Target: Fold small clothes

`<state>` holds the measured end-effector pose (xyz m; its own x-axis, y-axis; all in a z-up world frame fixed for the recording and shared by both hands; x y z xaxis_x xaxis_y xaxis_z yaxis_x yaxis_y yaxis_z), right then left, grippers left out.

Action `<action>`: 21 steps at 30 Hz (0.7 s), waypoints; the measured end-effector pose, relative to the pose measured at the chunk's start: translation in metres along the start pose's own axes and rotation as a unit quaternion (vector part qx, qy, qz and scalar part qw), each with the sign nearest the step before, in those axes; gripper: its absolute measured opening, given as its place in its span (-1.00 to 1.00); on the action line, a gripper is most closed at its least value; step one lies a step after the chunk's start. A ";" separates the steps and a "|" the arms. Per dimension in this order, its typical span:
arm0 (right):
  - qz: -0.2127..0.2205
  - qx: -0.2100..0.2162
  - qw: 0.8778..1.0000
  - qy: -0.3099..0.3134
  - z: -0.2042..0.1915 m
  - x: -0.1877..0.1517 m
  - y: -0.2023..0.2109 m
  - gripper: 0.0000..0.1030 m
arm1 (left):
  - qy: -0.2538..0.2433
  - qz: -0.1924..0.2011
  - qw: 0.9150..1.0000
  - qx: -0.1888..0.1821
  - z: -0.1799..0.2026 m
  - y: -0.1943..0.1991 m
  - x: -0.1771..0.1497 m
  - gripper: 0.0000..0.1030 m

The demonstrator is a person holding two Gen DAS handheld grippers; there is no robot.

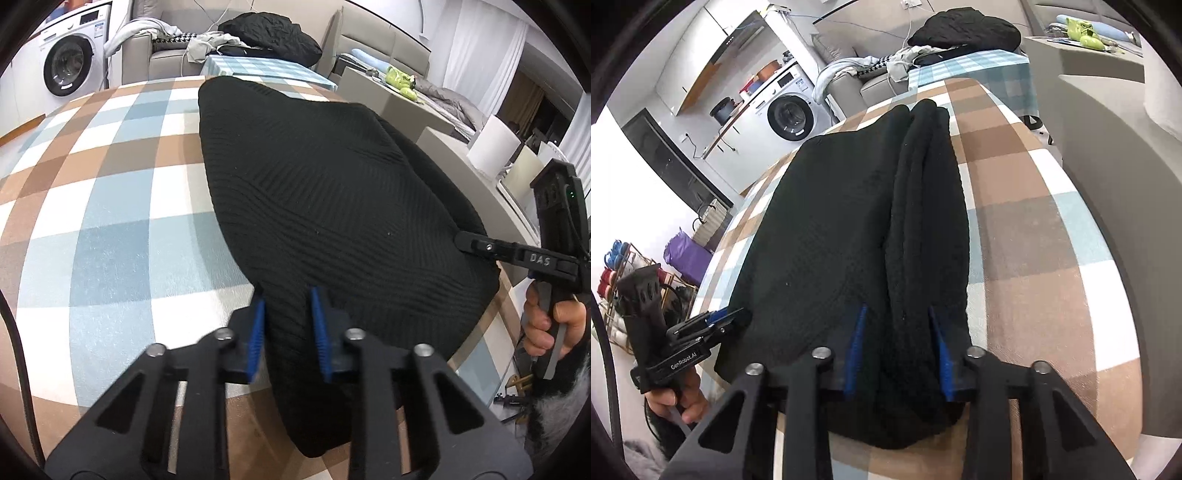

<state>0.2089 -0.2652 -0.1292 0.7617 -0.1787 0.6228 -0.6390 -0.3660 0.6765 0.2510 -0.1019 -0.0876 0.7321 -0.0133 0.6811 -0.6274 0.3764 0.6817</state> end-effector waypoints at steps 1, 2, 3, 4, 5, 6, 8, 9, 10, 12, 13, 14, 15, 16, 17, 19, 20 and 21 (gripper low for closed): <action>-0.002 -0.003 1.000 0.003 -0.001 0.001 -0.001 -0.45 | -0.001 0.000 1.000 0.001 -0.001 0.001 0.001 -0.70; -0.002 -0.004 1.000 0.007 -0.003 0.002 -0.002 -0.48 | -0.004 0.002 1.000 0.005 -0.002 0.001 0.001 -0.70; -0.002 -0.001 1.000 0.008 -0.006 0.003 -0.004 -0.50 | -0.008 0.004 1.000 0.015 -0.003 0.002 0.002 -0.70; -0.004 0.000 1.000 0.011 -0.009 0.003 -0.006 -0.50 | -0.013 0.005 1.000 0.023 -0.006 0.003 0.003 -0.71; -0.004 0.000 1.000 0.016 -0.013 0.003 -0.010 -0.50 | -0.015 0.007 0.999 0.028 -0.009 0.004 0.004 -0.71; -0.004 0.000 1.000 0.020 -0.017 0.004 -0.013 -0.50 | -0.016 0.009 0.999 0.035 -0.013 0.005 0.005 -0.72; -0.008 0.004 1.000 0.028 -0.026 0.006 -0.021 -0.50 | -0.013 0.011 0.999 0.049 -0.025 0.009 0.008 -0.71; -0.010 0.007 1.000 0.028 -0.032 0.007 -0.027 -0.50 | -0.007 0.012 0.998 0.056 -0.035 0.011 0.010 -0.72; -0.012 0.010 0.999 0.031 -0.038 0.008 -0.032 -0.50 | -0.003 0.013 0.998 0.061 -0.043 0.012 0.011 -0.72; -0.016 0.015 0.999 0.040 -0.052 0.011 -0.044 -0.50 | 0.006 0.018 0.997 0.074 -0.061 0.016 0.016 -0.72; -0.019 0.019 0.999 0.043 -0.059 0.012 -0.050 -0.50 | 0.012 0.020 0.996 0.084 -0.071 0.018 0.018 -0.72; -0.021 0.021 0.998 0.047 -0.066 0.013 -0.056 -0.50 | 0.015 0.020 0.996 0.089 -0.080 0.019 0.020 -0.72; -0.021 0.020 0.998 0.052 -0.074 0.014 -0.061 -0.50 | 0.021 0.022 0.995 0.093 -0.089 0.021 0.022 -0.72; -0.020 0.018 0.998 0.056 -0.081 0.015 -0.066 -0.50 | 0.024 0.023 0.995 0.099 -0.096 0.021 0.025 -0.72; -0.018 0.016 0.998 0.060 -0.087 0.016 -0.071 -0.50 | 0.026 0.024 0.994 0.104 -0.103 0.021 0.027 -0.72; -0.013 0.015 0.998 0.059 -0.095 0.018 -0.078 -0.50 | 0.029 0.027 0.993 0.111 -0.114 0.022 0.031 -0.72; -0.012 0.016 0.998 0.060 -0.097 0.018 -0.080 -0.50 | 0.032 0.027 0.993 0.111 -0.118 0.022 0.032 -0.72; -0.012 0.016 0.998 0.062 -0.098 0.019 -0.082 -0.50 | 0.037 0.028 0.993 0.108 -0.121 0.024 0.031 -0.72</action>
Point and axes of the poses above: each gripper's, at about its wrist camera, not at the fingertips, and y roughly against the way its jaws point, z to its right, x to its top, the point moved 5 cm from there along -y, roughly the way its jaws point, and after that the axes turned 6 degrees about z, right-handed, at the moved point
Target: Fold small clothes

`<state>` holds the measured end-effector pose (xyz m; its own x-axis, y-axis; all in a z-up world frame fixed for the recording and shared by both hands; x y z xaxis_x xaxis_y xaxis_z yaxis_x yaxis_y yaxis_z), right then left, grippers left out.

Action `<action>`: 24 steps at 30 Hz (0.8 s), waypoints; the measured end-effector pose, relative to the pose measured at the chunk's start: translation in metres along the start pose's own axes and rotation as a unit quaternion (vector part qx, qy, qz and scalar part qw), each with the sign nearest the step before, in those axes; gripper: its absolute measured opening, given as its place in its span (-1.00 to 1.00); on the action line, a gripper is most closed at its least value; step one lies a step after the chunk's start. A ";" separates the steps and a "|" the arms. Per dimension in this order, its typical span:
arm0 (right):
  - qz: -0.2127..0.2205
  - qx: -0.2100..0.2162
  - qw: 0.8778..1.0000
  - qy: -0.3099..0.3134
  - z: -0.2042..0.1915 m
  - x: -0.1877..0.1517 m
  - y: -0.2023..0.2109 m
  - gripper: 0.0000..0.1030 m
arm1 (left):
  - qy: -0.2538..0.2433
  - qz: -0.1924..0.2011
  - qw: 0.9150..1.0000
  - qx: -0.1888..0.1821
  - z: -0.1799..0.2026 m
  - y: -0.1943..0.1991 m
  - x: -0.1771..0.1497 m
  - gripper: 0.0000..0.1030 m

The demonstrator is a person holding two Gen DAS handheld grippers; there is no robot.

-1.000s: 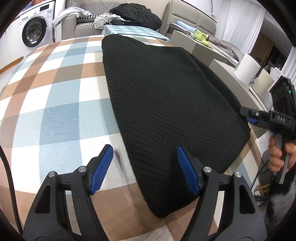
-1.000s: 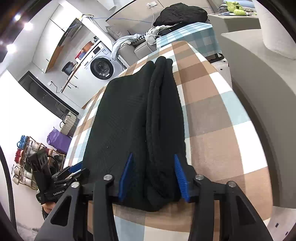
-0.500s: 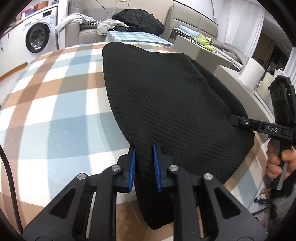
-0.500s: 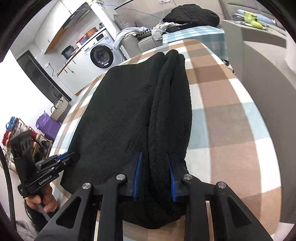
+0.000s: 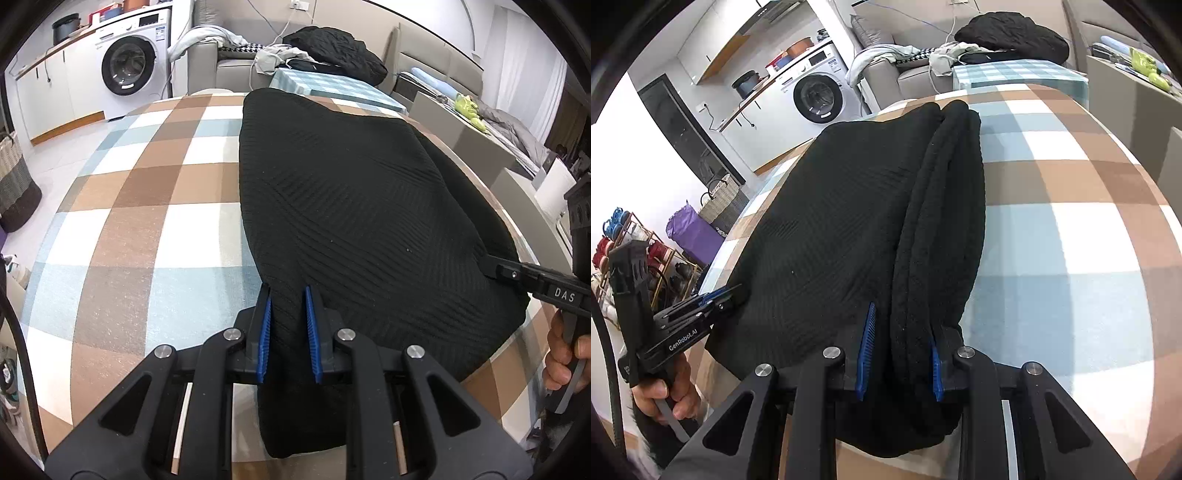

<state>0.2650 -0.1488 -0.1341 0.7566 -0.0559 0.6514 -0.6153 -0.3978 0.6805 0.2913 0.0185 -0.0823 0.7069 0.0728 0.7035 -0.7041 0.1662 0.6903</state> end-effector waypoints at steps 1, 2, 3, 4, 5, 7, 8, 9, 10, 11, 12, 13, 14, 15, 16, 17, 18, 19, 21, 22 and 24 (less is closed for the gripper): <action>-0.001 0.000 1.000 -0.001 0.001 0.001 0.000 -0.50 | 0.001 0.001 1.000 -0.001 -0.002 0.001 -0.001 -0.72; -0.001 0.002 1.000 -0.002 0.002 0.001 0.000 -0.50 | -0.002 0.002 1.000 0.001 -0.002 0.001 -0.002 -0.72; -0.002 0.005 1.000 -0.004 0.005 0.001 0.001 -0.50 | -0.006 0.004 1.000 0.004 -0.002 0.002 -0.003 -0.72; -0.003 0.012 1.000 -0.009 0.008 0.002 0.002 -0.50 | -0.009 0.006 1.000 0.006 -0.002 0.003 -0.004 -0.71; -0.003 0.014 1.000 -0.009 0.010 0.003 0.002 -0.50 | -0.011 0.007 1.000 0.008 0.000 0.002 -0.004 -0.71; 0.000 0.016 1.000 -0.011 0.010 0.002 0.001 -0.50 | -0.015 0.007 1.000 0.010 0.001 0.001 -0.005 -0.71; 0.001 0.015 1.000 -0.010 0.011 0.002 0.000 -0.50 | -0.013 0.007 1.000 0.009 0.000 0.001 -0.005 -0.71; 0.003 0.013 1.000 -0.009 0.010 0.003 -0.002 -0.50 | -0.011 0.006 1.000 0.007 0.000 0.001 -0.005 -0.72; 0.003 0.012 1.000 -0.009 0.010 0.004 -0.003 -0.50 | -0.010 0.007 1.000 0.007 0.003 0.002 -0.006 -0.72; 0.002 0.012 1.000 -0.009 0.009 0.005 -0.004 -0.50 | -0.009 0.007 1.000 0.006 0.004 0.002 -0.007 -0.71; 0.002 0.012 1.000 -0.011 0.009 0.006 -0.005 -0.50 | -0.008 0.006 1.000 0.005 0.004 0.002 -0.007 -0.71; 0.002 0.012 1.000 -0.013 0.009 0.006 -0.005 -0.50 | -0.007 0.007 1.000 0.004 0.003 0.002 -0.007 -0.71; 0.002 0.012 1.000 -0.012 0.008 0.006 -0.005 -0.50 | -0.008 0.007 1.000 0.005 0.003 0.002 -0.007 -0.71; 0.001 0.013 1.000 -0.011 0.008 0.006 -0.005 -0.50 | -0.007 0.007 1.000 0.005 0.003 0.002 -0.007 -0.71; 0.001 0.012 1.000 -0.012 0.007 0.005 -0.004 -0.50 | -0.005 0.007 1.000 0.004 0.002 0.003 -0.007 -0.71; 0.001 0.011 1.000 -0.012 0.007 0.005 -0.004 -0.50 | -0.003 0.009 1.000 0.003 0.002 0.004 -0.007 -0.70; 0.001 0.011 1.000 -0.012 0.007 0.005 -0.003 -0.45 | 0.000 0.010 1.000 0.002 0.002 0.005 -0.007 -0.70; 0.001 0.009 1.000 -0.012 0.007 0.005 -0.002 -0.35 | 0.005 0.012 1.000 0.001 0.001 0.006 -0.007 -0.69; 0.002 0.000 1.000 -0.010 0.009 0.005 0.001 -0.21 | 0.012 0.013 1.000 -0.001 0.000 0.010 -0.009 -0.67; 0.005 -0.001 1.000 -0.010 0.011 0.005 0.005 -0.20 | 0.014 0.014 1.000 -0.001 -0.001 0.013 -0.010 -0.67; 0.014 -0.007 1.000 -0.013 0.015 0.004 0.015 -0.20 | 0.011 0.017 1.000 -0.001 -0.002 0.018 -0.012 -0.67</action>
Point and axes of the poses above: each gripper's, at about its wrist camera, not at the fingertips, and y roughly against the way its jaws point, z to its right, x to its top, the point moved 5 cm from there along -y, roughly the way its jaws point, and after that the axes turned 6 degrees about z, right-handed, at the moved point
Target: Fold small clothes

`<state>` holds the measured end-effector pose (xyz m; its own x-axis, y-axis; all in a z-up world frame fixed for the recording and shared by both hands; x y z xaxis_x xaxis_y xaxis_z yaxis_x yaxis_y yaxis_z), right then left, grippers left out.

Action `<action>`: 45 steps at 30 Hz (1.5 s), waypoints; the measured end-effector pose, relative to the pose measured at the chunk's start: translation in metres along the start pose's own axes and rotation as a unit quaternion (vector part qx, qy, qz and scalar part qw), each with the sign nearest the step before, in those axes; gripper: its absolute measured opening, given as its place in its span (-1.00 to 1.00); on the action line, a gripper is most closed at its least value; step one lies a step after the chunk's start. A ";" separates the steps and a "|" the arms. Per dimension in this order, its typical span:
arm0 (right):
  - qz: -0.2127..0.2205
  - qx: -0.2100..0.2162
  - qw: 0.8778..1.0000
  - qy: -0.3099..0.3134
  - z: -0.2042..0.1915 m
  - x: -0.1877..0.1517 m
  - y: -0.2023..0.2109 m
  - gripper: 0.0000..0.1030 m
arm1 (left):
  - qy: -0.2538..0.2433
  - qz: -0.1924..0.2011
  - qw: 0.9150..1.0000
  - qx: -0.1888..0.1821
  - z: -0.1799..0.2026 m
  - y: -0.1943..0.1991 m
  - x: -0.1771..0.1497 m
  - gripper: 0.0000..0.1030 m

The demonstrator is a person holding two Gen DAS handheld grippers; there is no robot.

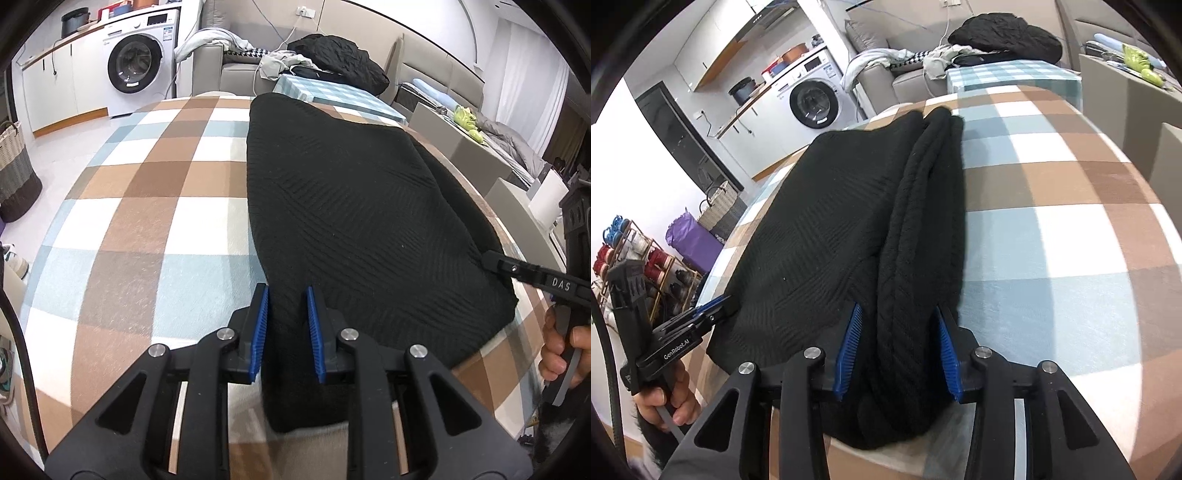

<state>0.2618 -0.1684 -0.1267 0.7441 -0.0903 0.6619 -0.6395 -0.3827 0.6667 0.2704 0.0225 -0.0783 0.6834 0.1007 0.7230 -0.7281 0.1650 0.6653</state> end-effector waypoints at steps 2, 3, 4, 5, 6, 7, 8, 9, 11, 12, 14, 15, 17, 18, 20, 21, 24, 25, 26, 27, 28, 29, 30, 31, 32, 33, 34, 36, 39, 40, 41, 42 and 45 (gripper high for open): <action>0.006 -0.012 1.000 0.000 0.007 -0.002 0.008 -0.20 | -0.006 0.002 1.000 0.002 0.000 0.005 -0.003 -0.67; 0.003 -0.022 1.000 -0.003 0.013 -0.004 0.010 -0.20 | -0.009 0.001 1.000 0.003 0.000 0.006 -0.005 -0.66; -0.002 -0.026 1.000 -0.007 0.017 -0.006 0.010 -0.20 | -0.009 0.001 1.000 0.004 -0.001 0.007 -0.007 -0.65; -0.005 -0.028 0.999 -0.016 0.022 -0.008 0.010 -0.20 | -0.009 0.001 1.000 0.005 -0.001 0.008 -0.008 -0.64; -0.005 -0.027 0.999 -0.024 0.024 -0.008 0.012 -0.20 | -0.010 0.002 1.000 0.005 -0.001 0.009 -0.009 -0.64; 0.001 -0.022 0.999 -0.026 0.023 -0.006 0.014 -0.21 | -0.011 0.002 1.000 0.005 0.000 0.010 -0.009 -0.64; 0.011 -0.020 0.999 -0.024 0.021 -0.002 0.017 -0.21 | -0.013 0.003 1.000 0.007 0.001 0.011 -0.009 -0.64; 0.023 -0.020 0.999 -0.022 0.019 0.003 0.019 -0.21 | -0.012 0.002 1.000 0.006 0.002 0.011 -0.009 -0.64; 0.034 0.001 0.999 -0.032 0.015 0.015 0.016 -0.21 | -0.011 0.001 1.000 0.006 0.002 0.012 -0.010 -0.64; 0.035 0.010 0.999 -0.038 0.013 0.020 0.013 -0.25 | -0.011 0.001 1.000 0.007 0.002 0.011 -0.010 -0.64; 0.033 0.011 0.999 -0.038 0.009 0.028 -0.001 -0.42 | -0.011 0.001 1.000 0.007 0.003 0.011 -0.010 -0.64; 0.029 0.009 0.999 -0.036 0.008 0.031 -0.009 -0.64 | -0.010 0.001 1.000 0.007 0.002 0.011 -0.010 -0.64; 0.009 -0.012 0.999 -0.037 0.010 0.032 -0.024 -0.81 | -0.009 0.000 1.000 0.007 0.002 0.011 -0.010 -0.64; 0.002 -0.026 0.999 -0.040 0.014 0.031 -0.028 -0.81 | -0.009 0.000 1.000 0.006 0.001 0.012 -0.010 -0.63; 0.000 -0.034 0.998 -0.045 0.020 0.029 -0.027 -0.80 | -0.008 0.002 1.000 0.006 0.001 0.014 -0.011 -0.61; 0.007 -0.034 0.999 -0.036 0.019 0.029 -0.022 -0.75 | -0.009 0.005 1.000 0.006 0.001 0.016 -0.011 -0.59; 0.021 -0.019 1.000 0.002 0.007 0.024 -0.001 -0.48 | -0.009 0.015 1.000 0.008 0.001 0.023 -0.009 -0.41; 0.029 -0.017 0.999 0.015 0.004 0.022 0.005 -0.24 | -0.010 0.019 1.000 0.010 0.001 0.026 -0.008 -0.22; 0.040 -0.016 0.999 0.033 -0.002 0.020 0.014 -0.11 | -0.012 0.028 0.999 0.013 0.002 0.031 -0.007 -0.12; 0.051 -0.014 0.997 0.049 -0.007 0.018 0.022 0.10 | -0.013 0.038 0.999 0.015 0.003 0.036 -0.006 0.10; 0.059 -0.012 0.996 0.059 -0.010 0.016 0.028 0.26 | -0.014 0.047 0.999 0.016 0.004 0.041 -0.005 0.27; 0.068 -0.008 0.995 0.071 -0.014 0.014 0.035 0.37 | -0.014 0.057 0.998 0.016 0.005 0.047 -0.005 0.36; 0.076 -0.004 0.994 0.081 -0.018 0.012 0.042 0.64 | -0.016 0.068 0.997 0.016 0.007 0.054 -0.005 0.55; 0.085 0.001 0.993 0.087 -0.022 0.009 0.048 0.90 | -0.017 0.077 0.997 0.015 0.009 0.060 -0.004 0.65; 0.093 0.002 0.991 0.091 -0.025 0.008 0.054 0.97 | -0.019 0.087 0.996 0.014 0.010 0.065 -0.004 0.68; 0.106 0.005 0.990 0.096 -0.028 0.006 0.060 0.99 | -0.021 0.096 0.995 0.016 0.012 0.071 -0.005 0.76; 0.117 0.010 0.988 0.099 -0.031 0.004 0.066 0.99 | -0.025 0.103 0.994 0.017 0.014 0.076 -0.005 0.90; 0.133 0.016 0.986 0.102 -0.036 0.000 0.074 1.00 | -0.030 0.120 0.992 0.017 0.017 0.086 -0.008 0.98; 0.140 0.020 0.984 0.109 -0.041 -0.007 0.079 1.00 | -0.035 0.132 0.990 0.024 0.020 0.097 -0.012 0.98; 0.144 0.021 0.983 0.112 -0.043 -0.009 0.081 1.00 | -0.035 0.136 0.990 0.023 0.020 0.101 -0.014 0.98; 0.148 0.024 0.982 0.115 -0.045 -0.012 0.083 1.00 | -0.033 0.139 0.989 0.022 0.020 0.103 -0.016 0.98; 0.150 0.026 0.982 0.115 -0.046 -0.016 0.086 1.00 | -0.028 0.143 0.989 0.023 0.020 0.105 -0.018 0.98; 0.161 0.037 0.980 0.115 -0.049 -0.026 0.093 1.00 | -0.022 0.160 0.986 0.029 0.019 0.114 -0.025 0.98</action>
Point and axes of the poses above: each gripper's, at about its wrist camera, not at the fingertips, and y roughly against the way its jaws point, z to its right, x to its top, the point moved 5 cm from there along -y, roughly the way its jaws point, and after that the axes turned 6 degrees about z, right-handed, at the moved point
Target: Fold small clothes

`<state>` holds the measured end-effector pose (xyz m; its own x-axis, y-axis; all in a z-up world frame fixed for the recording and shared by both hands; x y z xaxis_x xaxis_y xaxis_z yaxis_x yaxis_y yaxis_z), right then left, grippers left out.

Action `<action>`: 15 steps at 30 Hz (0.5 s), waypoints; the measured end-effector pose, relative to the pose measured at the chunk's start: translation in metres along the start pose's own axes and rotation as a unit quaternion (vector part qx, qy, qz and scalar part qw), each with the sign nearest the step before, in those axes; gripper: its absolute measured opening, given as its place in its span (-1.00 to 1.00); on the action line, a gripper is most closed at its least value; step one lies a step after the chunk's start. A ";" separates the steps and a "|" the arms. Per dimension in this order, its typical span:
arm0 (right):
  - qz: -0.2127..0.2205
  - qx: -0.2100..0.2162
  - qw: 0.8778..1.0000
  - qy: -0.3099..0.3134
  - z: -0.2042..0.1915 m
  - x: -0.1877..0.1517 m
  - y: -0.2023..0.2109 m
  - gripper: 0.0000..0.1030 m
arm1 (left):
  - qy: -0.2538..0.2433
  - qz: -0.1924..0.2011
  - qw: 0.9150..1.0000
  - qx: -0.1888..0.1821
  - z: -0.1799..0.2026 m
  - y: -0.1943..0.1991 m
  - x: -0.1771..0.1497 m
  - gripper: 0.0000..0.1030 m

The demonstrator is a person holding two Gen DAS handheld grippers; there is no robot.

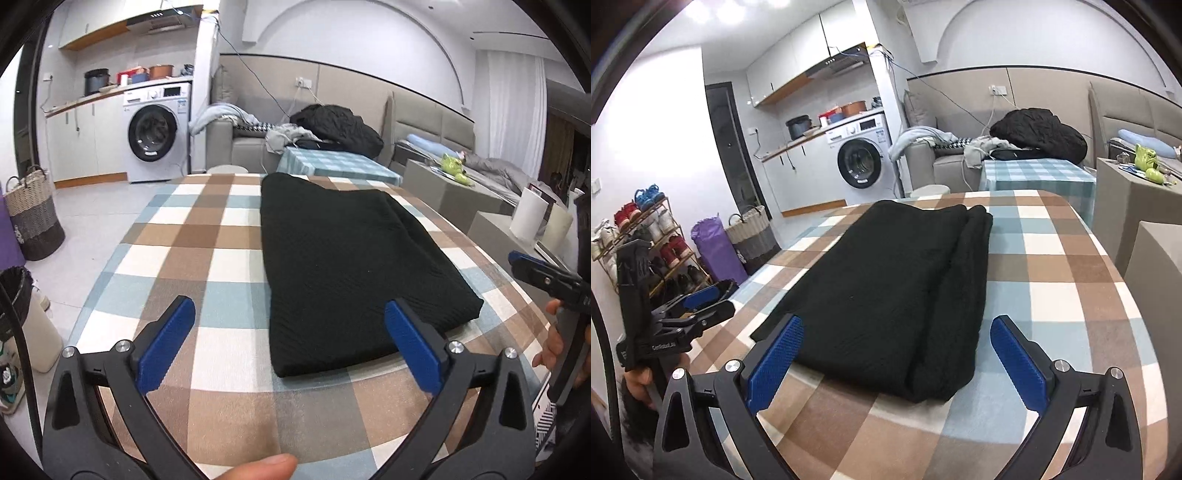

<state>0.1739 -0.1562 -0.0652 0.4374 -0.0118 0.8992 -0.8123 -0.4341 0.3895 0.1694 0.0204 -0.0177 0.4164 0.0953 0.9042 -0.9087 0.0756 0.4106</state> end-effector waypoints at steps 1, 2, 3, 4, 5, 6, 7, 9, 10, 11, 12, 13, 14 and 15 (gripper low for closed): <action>0.008 0.003 1.000 -0.002 -0.001 -0.003 0.004 1.00 | 0.000 -0.001 1.000 0.001 0.000 0.002 -0.002 0.98; 0.011 0.005 1.000 -0.004 -0.002 -0.005 0.006 1.00 | -0.001 -0.005 1.000 0.002 0.001 0.003 -0.005 0.98; 0.013 0.007 1.000 -0.008 -0.002 -0.009 0.009 1.00 | -0.002 -0.005 1.000 0.001 0.001 0.004 -0.007 0.98; 0.014 0.009 1.000 -0.011 -0.003 -0.011 0.011 1.00 | -0.004 -0.003 1.000 0.002 0.002 0.006 -0.010 0.98; 0.018 0.010 1.000 -0.011 -0.004 -0.013 0.013 1.00 | -0.004 -0.002 1.000 0.002 0.002 0.007 -0.012 0.98; 0.023 0.012 1.000 -0.011 -0.005 -0.016 0.015 1.00 | -0.007 -0.003 1.000 -0.001 0.004 0.008 -0.016 0.98; 0.025 0.015 0.999 -0.012 -0.006 -0.019 0.016 1.00 | -0.008 -0.003 1.000 -0.002 0.004 0.009 -0.018 0.98; 0.032 0.024 0.999 -0.012 -0.008 -0.022 0.019 1.00 | -0.011 -0.001 1.000 -0.004 0.007 0.010 -0.023 0.98; 0.038 0.026 0.999 -0.013 -0.009 -0.023 0.021 1.00 | -0.014 0.004 1.000 -0.005 0.008 0.011 -0.024 0.98; 0.043 0.029 0.999 -0.013 -0.011 -0.024 0.022 1.00 | -0.017 0.006 1.000 -0.004 0.010 0.013 -0.025 0.98; 0.049 0.036 0.998 -0.012 -0.012 -0.025 0.023 1.00 | -0.018 0.008 1.000 -0.006 0.011 0.013 -0.025 0.98; 0.052 0.040 0.998 -0.009 -0.014 -0.025 0.023 1.00 | -0.020 0.012 1.000 -0.009 0.012 0.014 -0.025 0.98; 0.053 0.041 0.998 -0.005 -0.016 -0.026 0.020 1.00 | -0.021 0.014 1.000 -0.008 0.013 0.015 -0.025 0.98; 0.052 0.040 0.998 -0.001 -0.017 -0.027 0.019 1.00 | -0.021 0.014 1.000 -0.009 0.013 0.014 -0.025 0.98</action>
<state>0.1398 -0.1493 -0.0787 0.3538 -0.0613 0.9333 -0.8199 -0.5005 0.2780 0.1455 0.0065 -0.0328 0.3883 0.0565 0.9198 -0.9195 0.0908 0.3825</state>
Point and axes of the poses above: each gripper's, at about its wrist camera, not at the fingertips, and y roughly against the way its jaws point, z to its right, x to its top, the point moved 5 cm from there along -y, roughly the way its jaws point, and after that the axes turned 6 degrees about z, right-handed, at the moved point
